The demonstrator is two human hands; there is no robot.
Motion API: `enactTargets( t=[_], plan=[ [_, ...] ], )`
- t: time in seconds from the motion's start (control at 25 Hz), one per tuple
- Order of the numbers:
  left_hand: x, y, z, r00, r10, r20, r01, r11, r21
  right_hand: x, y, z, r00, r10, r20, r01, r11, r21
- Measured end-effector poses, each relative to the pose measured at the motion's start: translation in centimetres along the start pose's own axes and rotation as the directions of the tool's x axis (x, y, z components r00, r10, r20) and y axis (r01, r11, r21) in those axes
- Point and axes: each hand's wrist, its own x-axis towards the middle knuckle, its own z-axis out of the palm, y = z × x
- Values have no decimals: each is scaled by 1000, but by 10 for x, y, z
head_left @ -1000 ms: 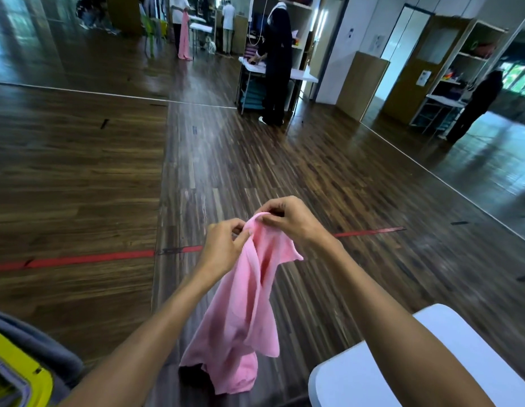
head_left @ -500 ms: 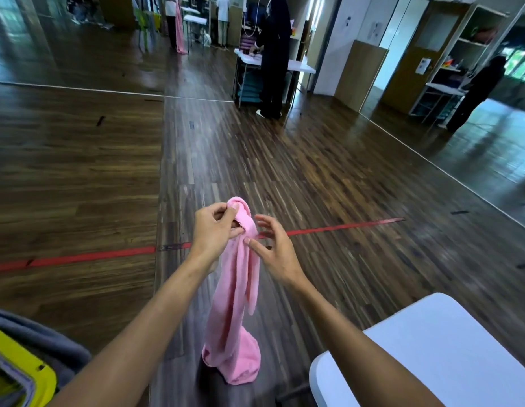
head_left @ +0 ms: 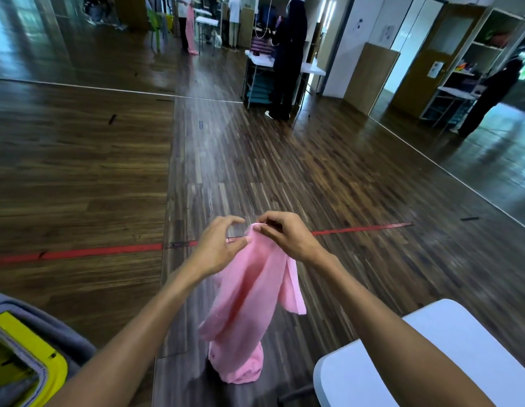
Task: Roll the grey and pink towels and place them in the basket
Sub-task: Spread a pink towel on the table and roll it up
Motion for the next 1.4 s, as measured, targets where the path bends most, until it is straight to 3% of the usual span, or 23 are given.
enactTargets(
  t=[0.08,0.28,0.4,0.6,0.72,0.88,0.96,1.24,1.4],
  plan=[
    [2,10,4,992,125,6,-123,983,-135,3,-7,-6,999,-17,41,17,1000,-9],
    [4,10,3,974,199,107,-138,898,-418,-7,-11,-32,998,13,59,-14,1000,14],
    [4,6,5,947,221,234,-91,882,-462,-18,-8,-33,997,39,72,-40,999,9],
    [-7,-23,4,929,203,309,-98,941,-325,-40,20,-54,991,129,-41,-131,990,-60],
    [-7,-28,-1,957,193,216,-169,978,-123,-54,35,-53,975,176,-133,-183,982,-44],
    [-7,-5,2,948,295,115,-288,955,-79,-50,10,-19,979,154,136,-161,986,45],
    [-9,-1,2,940,328,91,-319,943,-99,-40,5,-10,975,127,184,-137,990,42],
    [-13,-9,-2,938,342,57,-334,936,-113,-36,-3,-2,967,115,228,-143,984,107],
    [-13,-24,-9,963,236,131,-226,970,-84,-35,12,-17,984,165,67,-168,985,39]
  ],
)
